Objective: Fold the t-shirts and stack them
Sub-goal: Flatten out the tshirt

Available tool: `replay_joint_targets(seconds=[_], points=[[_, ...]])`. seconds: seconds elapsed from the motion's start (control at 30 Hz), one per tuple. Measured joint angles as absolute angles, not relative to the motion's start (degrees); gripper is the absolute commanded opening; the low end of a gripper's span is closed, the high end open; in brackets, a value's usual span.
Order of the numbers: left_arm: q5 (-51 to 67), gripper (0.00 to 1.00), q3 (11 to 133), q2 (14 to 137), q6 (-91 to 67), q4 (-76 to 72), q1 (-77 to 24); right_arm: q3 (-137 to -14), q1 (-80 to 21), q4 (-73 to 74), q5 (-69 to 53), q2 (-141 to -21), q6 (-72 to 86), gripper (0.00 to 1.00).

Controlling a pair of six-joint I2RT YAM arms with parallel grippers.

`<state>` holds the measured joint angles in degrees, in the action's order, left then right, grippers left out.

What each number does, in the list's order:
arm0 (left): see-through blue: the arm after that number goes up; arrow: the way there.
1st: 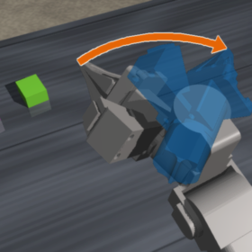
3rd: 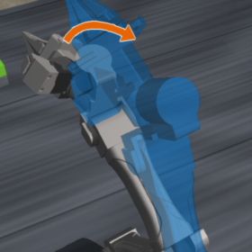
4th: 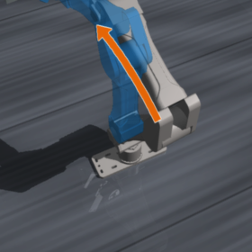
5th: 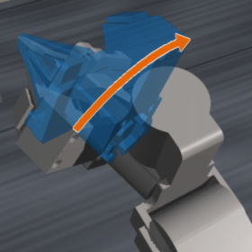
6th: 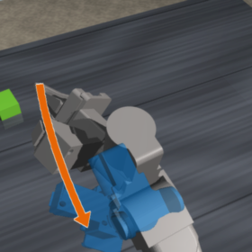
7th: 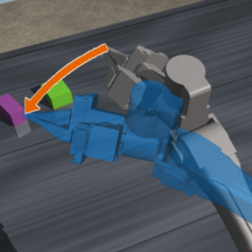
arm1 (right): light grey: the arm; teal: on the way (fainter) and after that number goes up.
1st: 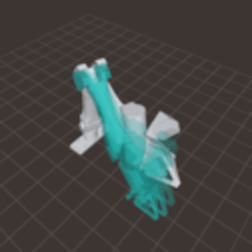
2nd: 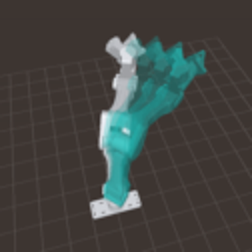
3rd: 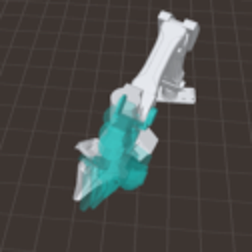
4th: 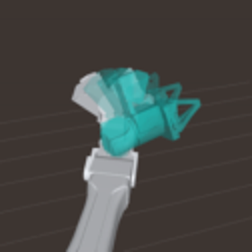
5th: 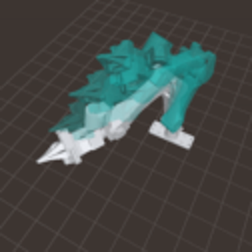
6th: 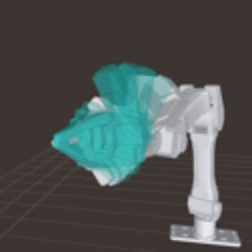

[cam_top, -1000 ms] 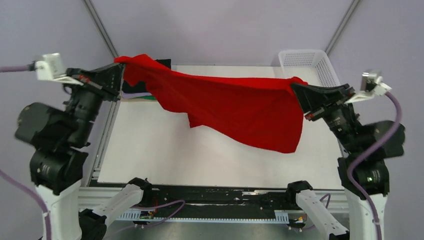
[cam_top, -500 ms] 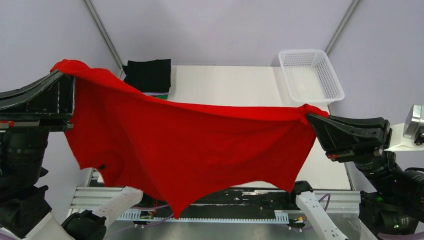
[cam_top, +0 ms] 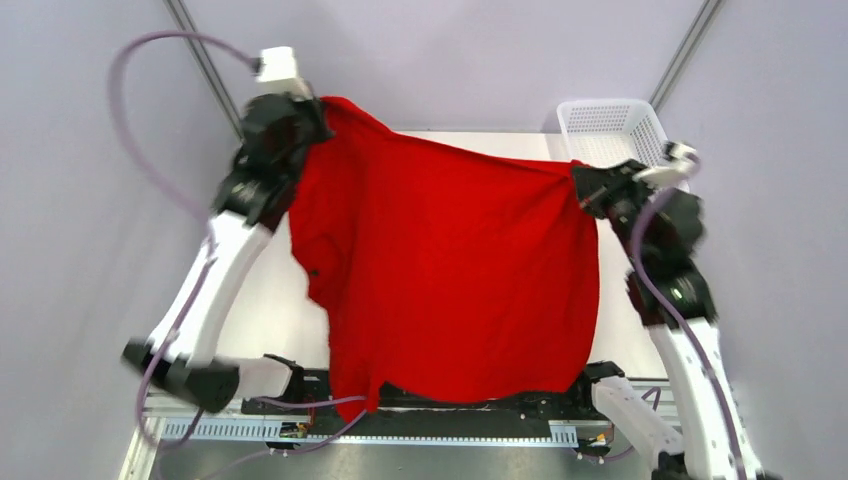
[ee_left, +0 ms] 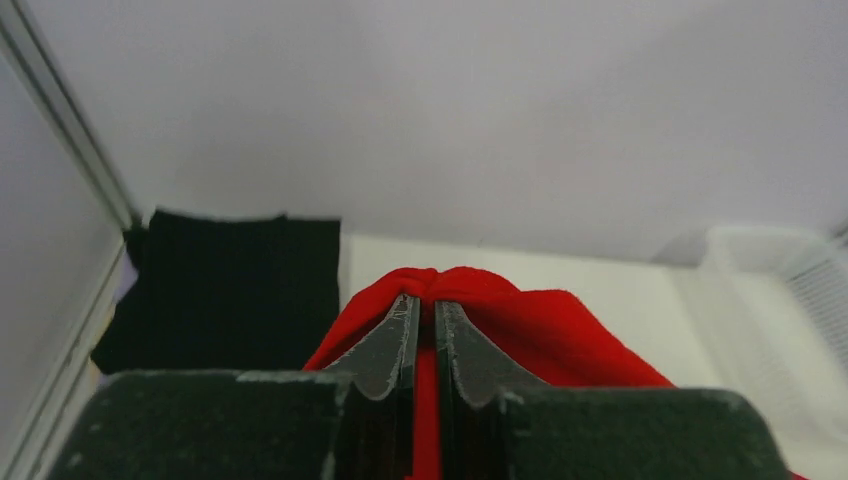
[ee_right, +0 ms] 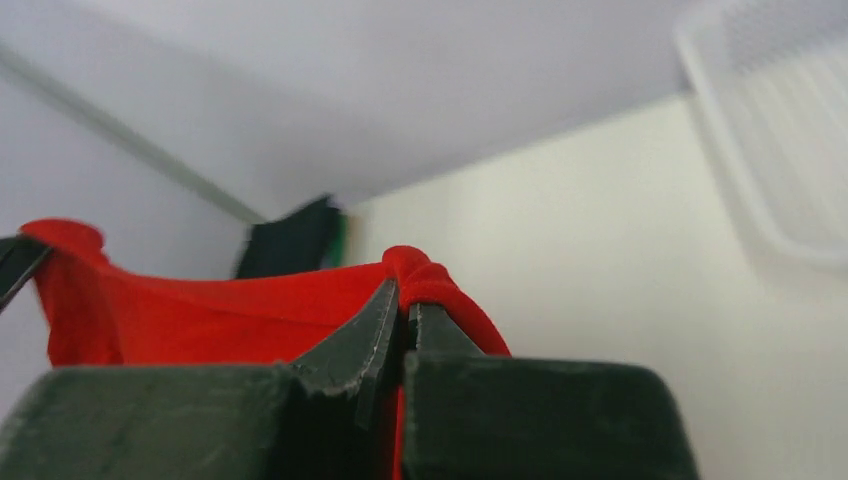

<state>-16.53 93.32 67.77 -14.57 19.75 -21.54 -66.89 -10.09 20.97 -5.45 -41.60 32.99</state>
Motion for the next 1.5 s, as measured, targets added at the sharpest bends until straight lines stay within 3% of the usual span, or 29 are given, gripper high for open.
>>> replay_joint_targets(seconds=[0.07, 0.1, 0.17, 0.2, 0.23, 0.27, 0.4, 0.5, 0.6, 0.83, 0.93, 1.17, 1.5], points=[[-19.8, 0.2, 90.0, 76.0, -14.0, 18.3, -21.2, -62.5, -10.0, 20.6, 1.5, -49.1, 33.4, 0.06], [-20.7, 0.21, 89.0, 81.8, -13.7, 17.6, -21.0, -61.1, -9.9, 20.4, 3.8, -52.8, 33.6, 0.14], [-21.3, 0.46, 89.4, 93.9, -13.1, 17.8, -20.3, -59.3, -9.1, 19.0, 7.2, -63.3, 33.2, 0.52], [-21.3, 0.85, 91.6, 100.9, -13.0, 19.5, -19.9, -59.2, -8.6, 18.3, 8.1, -70.2, 32.4, 0.69], [-21.3, 0.92, 95.2, 107.8, -13.1, 22.0, -19.5, -59.4, -8.1, 17.5, 8.8, -75.4, 32.4, 0.87], [-21.0, 0.98, 99.7, 114.2, -12.8, 24.4, -19.1, -60.1, -7.7, 17.6, 9.5, -80.7, 31.7, 0.98], [-18.2, 1.0, 118.1, 131.2, -13.8, 35.3, -18.1, -64.8, -6.9, 20.6, 10.6, -91.5, 30.0, 1.0], [-15.3, 1.0, 121.1, 130.8, -14.2, 38.7, -17.9, -66.9, -6.9, 20.3, 9.5, -90.1, 30.0, 1.0], [-13.2, 1.0, 116.3, 123.7, -15.6, 38.2, -18.0, -66.4, -6.9, 19.0, 6.1, -85.9, 30.1, 1.0], [-7.4, 1.0, 86.9, 99.2, -22.1, 33.8, -18.7, -55.4, -7.1, 17.0, -3.1, -77.2, 30.1, 1.0], [-4.1, 1.0, 77.1, 94.7, -24.8, 31.6, -18.7, -50.3, -7.2, 16.9, -5.7, -76.1, 30.2, 1.0], [0.1, 1.0, 69.4, 98.4, -29.3, 28.9, -18.7, -46.8, -7.4, 16.1, -9.6, -79.2, 30.3, 1.0], [1.3, 1.0, 81.1, 114.4, -31.8, 27.2, -18.3, -48.0, -6.9, 14.7, -6.4, -90.1, 32.9, 1.0]])
